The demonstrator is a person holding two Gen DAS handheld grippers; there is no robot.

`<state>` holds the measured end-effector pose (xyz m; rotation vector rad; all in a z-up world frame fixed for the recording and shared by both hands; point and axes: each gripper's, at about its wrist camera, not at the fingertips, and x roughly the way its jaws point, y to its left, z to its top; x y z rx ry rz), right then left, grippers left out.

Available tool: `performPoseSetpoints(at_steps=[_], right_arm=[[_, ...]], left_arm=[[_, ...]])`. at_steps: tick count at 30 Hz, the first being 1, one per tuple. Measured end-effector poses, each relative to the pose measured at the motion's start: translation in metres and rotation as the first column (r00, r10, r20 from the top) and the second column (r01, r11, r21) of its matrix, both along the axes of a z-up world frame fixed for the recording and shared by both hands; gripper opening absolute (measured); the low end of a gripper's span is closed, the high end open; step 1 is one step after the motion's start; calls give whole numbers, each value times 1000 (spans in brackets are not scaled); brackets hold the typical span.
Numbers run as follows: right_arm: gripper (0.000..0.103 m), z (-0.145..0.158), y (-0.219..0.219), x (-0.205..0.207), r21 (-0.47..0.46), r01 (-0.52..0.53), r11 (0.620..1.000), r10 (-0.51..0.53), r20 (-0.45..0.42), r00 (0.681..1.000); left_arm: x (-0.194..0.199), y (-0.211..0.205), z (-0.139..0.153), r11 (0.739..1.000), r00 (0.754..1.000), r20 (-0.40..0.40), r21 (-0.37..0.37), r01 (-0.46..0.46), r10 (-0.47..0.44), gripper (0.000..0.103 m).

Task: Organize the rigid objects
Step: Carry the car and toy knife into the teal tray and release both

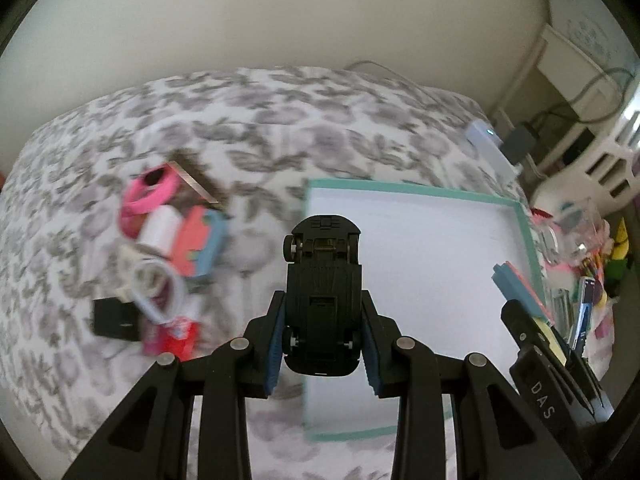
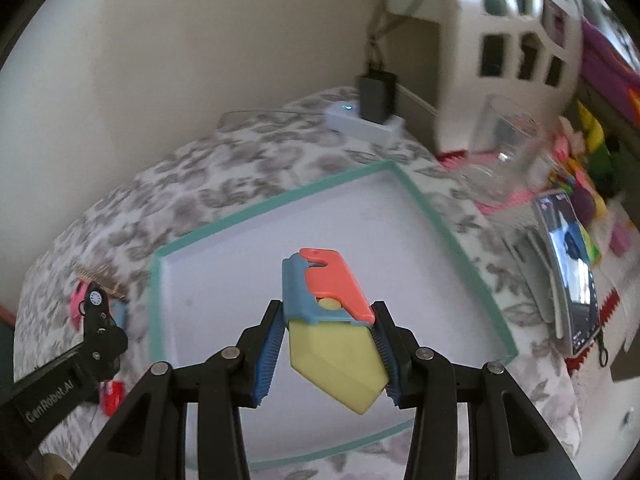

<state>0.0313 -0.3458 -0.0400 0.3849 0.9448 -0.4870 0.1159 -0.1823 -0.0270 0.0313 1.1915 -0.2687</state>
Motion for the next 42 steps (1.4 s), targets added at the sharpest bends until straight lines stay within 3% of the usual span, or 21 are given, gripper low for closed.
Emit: performPoseSetpoints(at_steps=[11,23,30,32,36,41,42], right_arm=[[46,-25,-38,-13,-17,141,990,-142,-61,988],[46,-57,-35,-11,8,134,991,-130,-200,971],[46,-64,-34,-12,9,137,991,-131,-227,965],[46,-64,-33,-12,9,137,991,-131,-227,965],[47,-63,-34,-13,30,143,989,-134,-218,967],[51,-60,-31,-12,24,134,991,-126,-210,969],[54,-59,-30,-12,24,133,991,-125,-206,971]], left_arm=[[-3,-38,-46,999,998,-37,13,46,-46,35],[-9,-41,-75,998,991,-118,-25,63,-65,35],[-10,-43,-75,996,990,-115,-20,82,-84,35],[-9,-43,-76,997,990,-116,-19,81,-83,38],[-9,-36,-73,998,991,-111,-15,68,-69,62],[-10,-31,-69,998,993,-108,-27,53,-56,65],[-10,-31,-67,998,993,-103,-26,53,-56,72]])
